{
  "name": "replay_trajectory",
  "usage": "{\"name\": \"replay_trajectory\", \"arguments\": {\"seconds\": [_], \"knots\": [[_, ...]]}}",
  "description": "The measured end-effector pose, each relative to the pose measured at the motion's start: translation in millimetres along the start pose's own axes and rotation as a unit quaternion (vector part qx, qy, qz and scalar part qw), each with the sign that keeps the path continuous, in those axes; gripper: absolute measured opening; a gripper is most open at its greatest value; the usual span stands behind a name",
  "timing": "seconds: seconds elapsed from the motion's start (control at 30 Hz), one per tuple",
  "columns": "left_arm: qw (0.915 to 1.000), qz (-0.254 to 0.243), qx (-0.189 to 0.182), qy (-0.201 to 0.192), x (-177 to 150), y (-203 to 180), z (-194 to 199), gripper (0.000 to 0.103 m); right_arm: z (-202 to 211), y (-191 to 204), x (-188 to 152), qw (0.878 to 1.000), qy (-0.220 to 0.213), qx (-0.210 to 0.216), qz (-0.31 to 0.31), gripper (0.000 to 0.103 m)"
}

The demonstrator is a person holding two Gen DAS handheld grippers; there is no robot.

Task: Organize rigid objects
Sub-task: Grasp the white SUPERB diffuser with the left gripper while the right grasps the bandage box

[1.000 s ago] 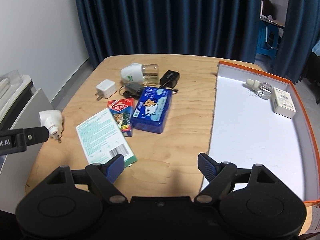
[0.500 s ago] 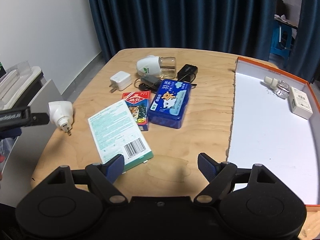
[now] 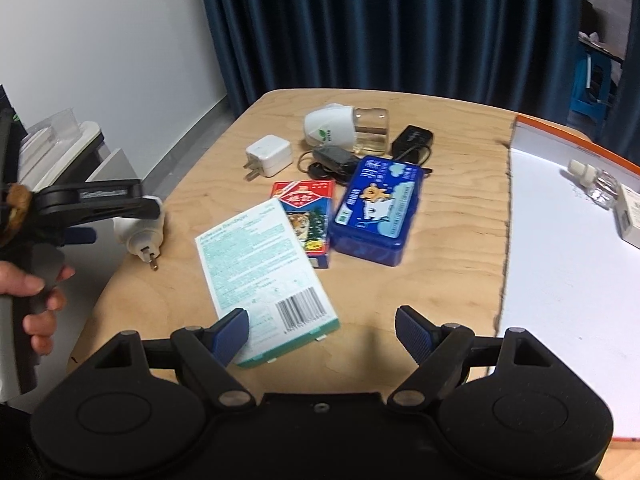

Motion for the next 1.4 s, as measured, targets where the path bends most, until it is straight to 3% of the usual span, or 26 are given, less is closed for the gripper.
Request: {"name": "replay_trajectory", "arguments": {"seconds": [0.1, 0.23, 0.47, 0.87, 0.93, 1.1, 1.4], "knots": [[0.9999, -0.014, -0.002, -0.005, -1.5, -3.3, -8.8, 0.099, -6.3, 5.2, -0.4, 1.0, 0.003, 0.008, 0.005, 0.095], [0.9995, -0.004, -0.03, -0.003, -2.1, -2.5, -14.6, 0.068, -14.1, 10.4, -1.5, 1.0, 0.006, 0.019, 0.009, 0.095], [0.9978, -0.034, -0.055, -0.016, -3.8, -14.7, -0.7, 0.067, -23.1, 19.2, -2.7, 0.999, 0.007, 0.039, 0.019, 0.095], [0.9957, -0.04, -0.078, -0.029, -3.8, -19.4, 15.8, 0.067, -48.9, 48.9, 6.7, 0.992, 0.006, 0.024, 0.124, 0.095], [0.9958, -0.041, -0.076, -0.031, -4.5, -20.2, 18.2, 0.067, -56.2, 48.9, 7.0, 0.992, 0.011, 0.026, 0.119, 0.089], [0.9948, -0.047, -0.085, -0.031, -7.5, -24.3, 25.6, 0.066, -53.3, 40.3, 7.0, 0.996, 0.011, 0.042, 0.077, 0.087], [0.9911, -0.066, -0.108, -0.041, -15.1, -48.6, 58.4, 0.065, 8.5, 1.6, 13.9, 0.998, -0.039, 0.022, 0.033, 0.087]]}}
Point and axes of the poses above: each gripper's, at about its wrist camera, not at the fingertips, and z roughly against the way its jaws point, y to its left, x to its top, the point moved 1 cm from there along -z, roughly the way its jaws point, and after that the axes turned 9 degrees about -y, right-handed, at the moved point
